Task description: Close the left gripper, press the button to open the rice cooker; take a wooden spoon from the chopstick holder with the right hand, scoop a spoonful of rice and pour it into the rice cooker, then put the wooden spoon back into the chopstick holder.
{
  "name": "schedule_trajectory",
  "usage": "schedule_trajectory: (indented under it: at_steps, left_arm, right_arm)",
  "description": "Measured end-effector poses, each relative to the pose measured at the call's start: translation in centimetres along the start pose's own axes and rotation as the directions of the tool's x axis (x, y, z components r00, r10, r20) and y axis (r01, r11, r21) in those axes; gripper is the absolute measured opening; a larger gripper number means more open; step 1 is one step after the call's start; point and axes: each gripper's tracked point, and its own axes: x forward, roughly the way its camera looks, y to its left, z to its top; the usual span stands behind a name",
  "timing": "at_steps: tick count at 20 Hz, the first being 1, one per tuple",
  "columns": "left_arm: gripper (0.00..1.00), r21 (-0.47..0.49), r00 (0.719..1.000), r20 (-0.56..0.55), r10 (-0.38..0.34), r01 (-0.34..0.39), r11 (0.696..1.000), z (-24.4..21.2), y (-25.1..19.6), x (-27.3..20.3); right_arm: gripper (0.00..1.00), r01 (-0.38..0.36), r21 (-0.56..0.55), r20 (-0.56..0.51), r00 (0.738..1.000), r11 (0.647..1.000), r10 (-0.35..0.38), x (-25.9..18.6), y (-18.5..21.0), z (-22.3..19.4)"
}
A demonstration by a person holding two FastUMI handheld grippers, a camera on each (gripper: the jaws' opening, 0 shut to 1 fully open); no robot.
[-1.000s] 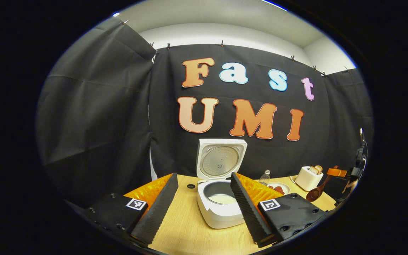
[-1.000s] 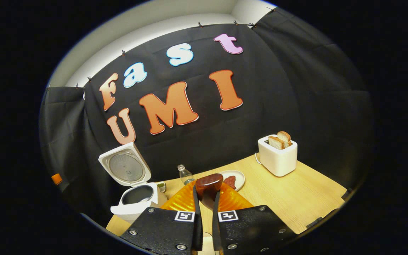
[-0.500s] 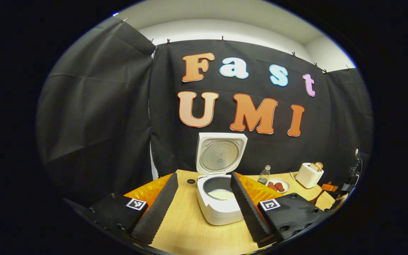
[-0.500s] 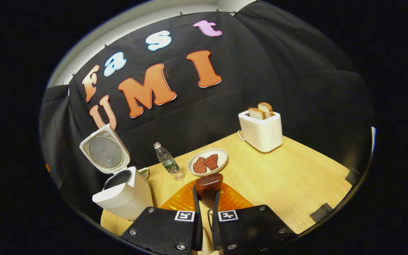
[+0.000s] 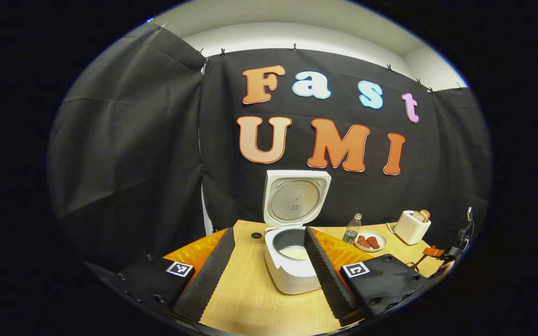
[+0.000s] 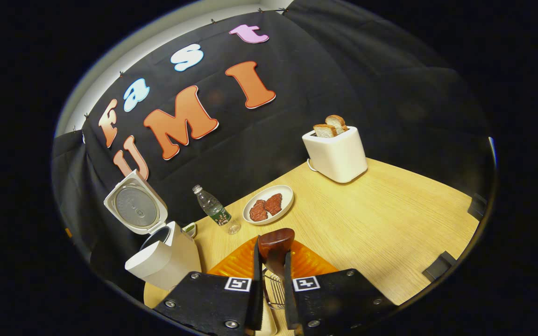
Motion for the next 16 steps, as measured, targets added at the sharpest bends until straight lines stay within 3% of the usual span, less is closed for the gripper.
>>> schedule_trajectory:
  at_steps: [3,4,5,6,7,8,16]
  left_arm:
    - [1.00,0.000,1.000,0.006,-0.004,0.004,1.000,0.3,-0.4,0.5]
    - [1.00,0.000,1.000,0.011,-0.005,0.005,1.000,0.7,-0.7,0.7]
    - [1.00,0.001,1.000,0.017,-0.007,0.007,1.000,1.1,-0.9,1.0]
    - [1.00,0.003,1.000,0.025,-0.008,0.008,1.000,1.5,-1.2,1.4]
    - [1.00,0.006,0.999,0.032,-0.010,0.010,1.000,2.0,-1.6,1.8]
    - [1.00,0.011,0.999,0.042,-0.009,0.008,1.000,2.6,-1.9,2.4]
    - [1.00,0.056,0.987,0.150,-0.054,0.046,0.997,12.1,-6.1,11.7]
  right_arm:
    - [0.32,0.121,-0.088,-0.012,0.992,0.989,-0.122,-0.1,-3.2,-0.5]
    - [0.53,0.145,-0.112,-0.013,0.989,0.983,-0.147,-0.6,-3.8,-0.4]
    - [0.63,0.163,-0.127,-0.009,0.986,0.978,-0.166,-1.3,-4.2,-0.1]
    - [0.87,0.178,-0.139,-0.008,0.983,0.974,-0.181,-2.0,-4.4,0.1]
    - [0.88,0.195,-0.152,-0.010,0.980,0.969,-0.199,-2.7,-4.7,0.0]
    - [0.95,0.202,-0.164,-0.010,0.978,0.966,-0.207,-3.3,-4.7,0.1]
    - [0.95,0.235,-0.204,0.028,0.972,0.950,-0.234,-7.6,-4.1,2.9]
